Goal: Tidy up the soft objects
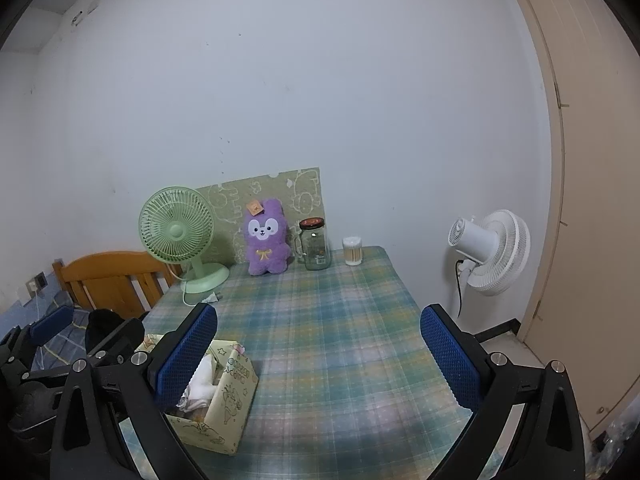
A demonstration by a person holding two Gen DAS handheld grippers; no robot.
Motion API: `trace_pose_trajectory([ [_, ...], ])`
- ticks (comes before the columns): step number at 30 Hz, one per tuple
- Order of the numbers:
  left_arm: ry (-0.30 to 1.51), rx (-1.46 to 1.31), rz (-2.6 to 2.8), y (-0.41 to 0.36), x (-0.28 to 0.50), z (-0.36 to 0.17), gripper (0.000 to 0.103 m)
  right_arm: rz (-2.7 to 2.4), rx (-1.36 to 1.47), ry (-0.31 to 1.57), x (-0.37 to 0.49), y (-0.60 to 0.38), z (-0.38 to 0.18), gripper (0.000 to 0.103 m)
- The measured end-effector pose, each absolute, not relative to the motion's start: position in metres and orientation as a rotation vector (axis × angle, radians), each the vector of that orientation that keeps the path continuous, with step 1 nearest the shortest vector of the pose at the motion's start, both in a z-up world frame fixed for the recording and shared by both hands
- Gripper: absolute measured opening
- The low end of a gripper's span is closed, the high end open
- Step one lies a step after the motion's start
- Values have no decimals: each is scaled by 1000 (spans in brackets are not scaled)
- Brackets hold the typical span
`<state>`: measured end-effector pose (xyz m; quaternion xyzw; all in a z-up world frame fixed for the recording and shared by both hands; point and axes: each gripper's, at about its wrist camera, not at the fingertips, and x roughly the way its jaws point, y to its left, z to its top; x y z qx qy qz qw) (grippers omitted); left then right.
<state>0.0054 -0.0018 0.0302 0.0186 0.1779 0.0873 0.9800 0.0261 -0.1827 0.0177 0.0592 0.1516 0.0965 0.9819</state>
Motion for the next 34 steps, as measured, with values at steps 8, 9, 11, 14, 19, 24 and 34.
trace_pose_trajectory([
  [8,362,15,176,6,5,29,103,181,83,309,25,-177,17,103],
  [9,365,13,175,6,5,29,103,182,82,311,26,-176,16,103],
  [11,369,11,175,7,5,28,103,183,81,315,27,-175,16,103],
  [14,371,10,176,9,5,27,103,184,78,318,27,-174,16,103],
  [19,362,13,176,10,5,28,103,184,89,320,28,-174,16,103],
  [24,366,13,175,10,4,27,103,179,84,319,28,-173,15,103],
  [34,367,14,173,10,4,27,103,174,90,320,29,-173,14,103],
])
